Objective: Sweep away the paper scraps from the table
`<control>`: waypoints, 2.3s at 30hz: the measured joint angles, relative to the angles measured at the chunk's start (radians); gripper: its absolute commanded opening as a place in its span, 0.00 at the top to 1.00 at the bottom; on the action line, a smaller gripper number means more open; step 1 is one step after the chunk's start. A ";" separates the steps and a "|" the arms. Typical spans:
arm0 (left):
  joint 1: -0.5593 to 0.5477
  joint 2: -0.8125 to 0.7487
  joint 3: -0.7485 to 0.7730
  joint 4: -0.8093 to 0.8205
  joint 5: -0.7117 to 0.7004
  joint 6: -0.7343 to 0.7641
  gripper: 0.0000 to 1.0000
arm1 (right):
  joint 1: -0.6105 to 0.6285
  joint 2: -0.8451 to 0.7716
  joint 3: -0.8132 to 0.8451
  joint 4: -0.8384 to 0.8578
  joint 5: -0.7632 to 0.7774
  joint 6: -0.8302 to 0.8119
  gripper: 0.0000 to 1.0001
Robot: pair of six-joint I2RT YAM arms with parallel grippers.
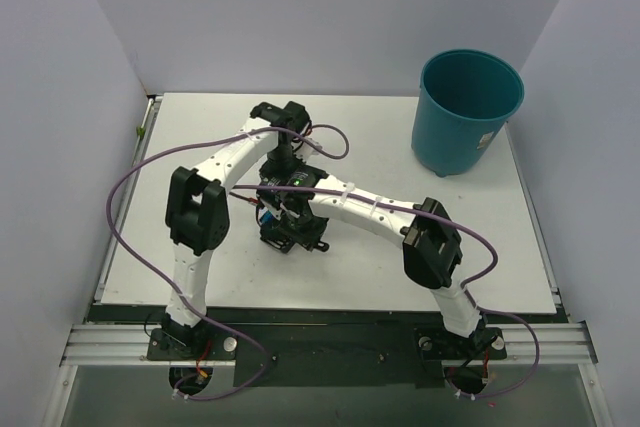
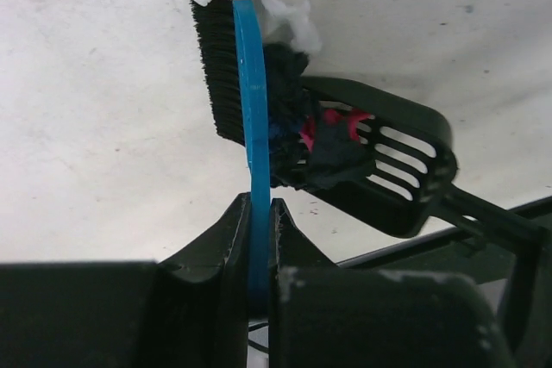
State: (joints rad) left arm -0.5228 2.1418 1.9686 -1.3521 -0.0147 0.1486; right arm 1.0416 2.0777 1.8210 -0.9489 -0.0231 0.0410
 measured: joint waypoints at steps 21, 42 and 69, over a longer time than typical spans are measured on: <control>0.004 -0.179 -0.008 0.005 0.034 -0.176 1.00 | 0.010 -0.395 -0.591 0.433 0.245 0.142 1.00; 0.053 0.029 0.187 0.058 -0.113 -0.176 1.00 | -0.120 -0.656 -0.687 0.247 0.173 0.190 1.00; -0.012 0.167 0.315 0.002 -0.010 -0.013 1.00 | -0.209 -0.189 -0.304 0.031 0.038 0.024 1.00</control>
State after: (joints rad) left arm -0.5350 2.3085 2.2837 -1.3499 -0.0242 0.1356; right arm 0.8326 1.8889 1.5166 -0.9184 0.0151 0.0654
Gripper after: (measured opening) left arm 0.151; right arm 0.227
